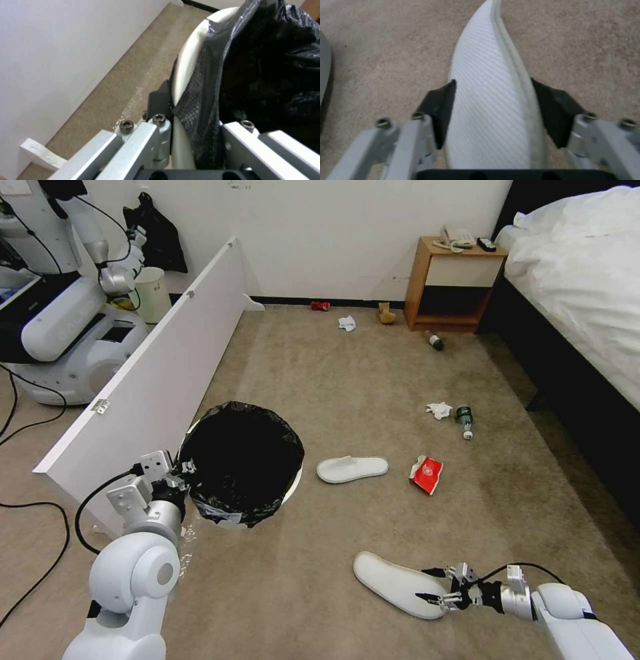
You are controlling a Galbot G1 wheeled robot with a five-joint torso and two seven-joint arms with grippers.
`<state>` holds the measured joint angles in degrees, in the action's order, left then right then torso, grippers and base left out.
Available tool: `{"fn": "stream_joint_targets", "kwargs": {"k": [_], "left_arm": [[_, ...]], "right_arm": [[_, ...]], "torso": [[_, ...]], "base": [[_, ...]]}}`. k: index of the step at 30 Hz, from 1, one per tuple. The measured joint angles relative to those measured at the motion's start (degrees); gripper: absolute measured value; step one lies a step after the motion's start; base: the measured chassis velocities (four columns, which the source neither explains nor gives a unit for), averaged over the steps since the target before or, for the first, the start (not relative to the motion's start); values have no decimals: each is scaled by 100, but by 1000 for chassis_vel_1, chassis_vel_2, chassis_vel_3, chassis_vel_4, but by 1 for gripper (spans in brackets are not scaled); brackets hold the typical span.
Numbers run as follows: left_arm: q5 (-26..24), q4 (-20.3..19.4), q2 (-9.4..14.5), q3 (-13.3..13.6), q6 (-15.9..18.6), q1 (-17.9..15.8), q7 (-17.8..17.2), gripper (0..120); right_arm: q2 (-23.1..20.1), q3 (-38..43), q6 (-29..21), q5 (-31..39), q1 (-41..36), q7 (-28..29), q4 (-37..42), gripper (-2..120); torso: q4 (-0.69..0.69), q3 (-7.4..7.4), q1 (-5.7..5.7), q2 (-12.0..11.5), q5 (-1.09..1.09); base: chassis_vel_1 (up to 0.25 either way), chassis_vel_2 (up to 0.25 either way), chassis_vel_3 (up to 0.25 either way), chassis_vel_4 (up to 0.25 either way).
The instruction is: Pick up the trash bin and place the garbage on the floor into it.
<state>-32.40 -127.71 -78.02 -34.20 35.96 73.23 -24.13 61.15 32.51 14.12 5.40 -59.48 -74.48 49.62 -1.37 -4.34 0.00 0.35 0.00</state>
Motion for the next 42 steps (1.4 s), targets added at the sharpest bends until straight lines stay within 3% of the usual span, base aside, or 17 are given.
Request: {"fn": "stream_joint_targets", "kwargs": {"k": [9, 10, 13, 16, 18, 32, 42], "left_arm": [[57, -36, -3, -1, -24, 57, 5, 4], [75, -37, -9, 5, -27, 64, 7, 4], [87, -37, -16, 10, -31, 64, 9, 4], [88, -37, -16, 10, -31, 64, 9, 4], [92, -37, -23, 9, -34, 62, 10, 4], [93, -38, -24, 4, -42, 63, 11, 4], [75, -21, -2, 31, -34, 16, 10, 4]], "right_arm": [[-4, 63, -1, 75, -82, -11, 6, 31], [-12, 76, -1, 80, -89, -15, 14, 22], [-15, 81, -1, 83, -88, -17, 35, 11], [-15, 81, -1, 84, -88, -18, 39, 8], [-9, 66, -1, 86, -75, -18, 57, 0], [-111, 149, 30, 231, -129, 30, 346, 0], [-519, 851, -36, 905, -576, 113, 1610, 0]], "torso": [[0, 0, 0, 0, 0], [0, 0, 0, 0, 0], [0, 0, 0, 0, 0], [0, 0, 0, 0, 0], [0, 0, 0, 0, 0], [0, 0, 0, 0, 1], [0, 0, 0, 0, 0]], "base": [[0, 0, 0, 0], [0, 0, 0, 0], [0, 0, 0, 0], [0, 0, 0, 0], [0, 0, 0, 0], [0, 0, 0, 0], [0, 0, 0, 0]]}}
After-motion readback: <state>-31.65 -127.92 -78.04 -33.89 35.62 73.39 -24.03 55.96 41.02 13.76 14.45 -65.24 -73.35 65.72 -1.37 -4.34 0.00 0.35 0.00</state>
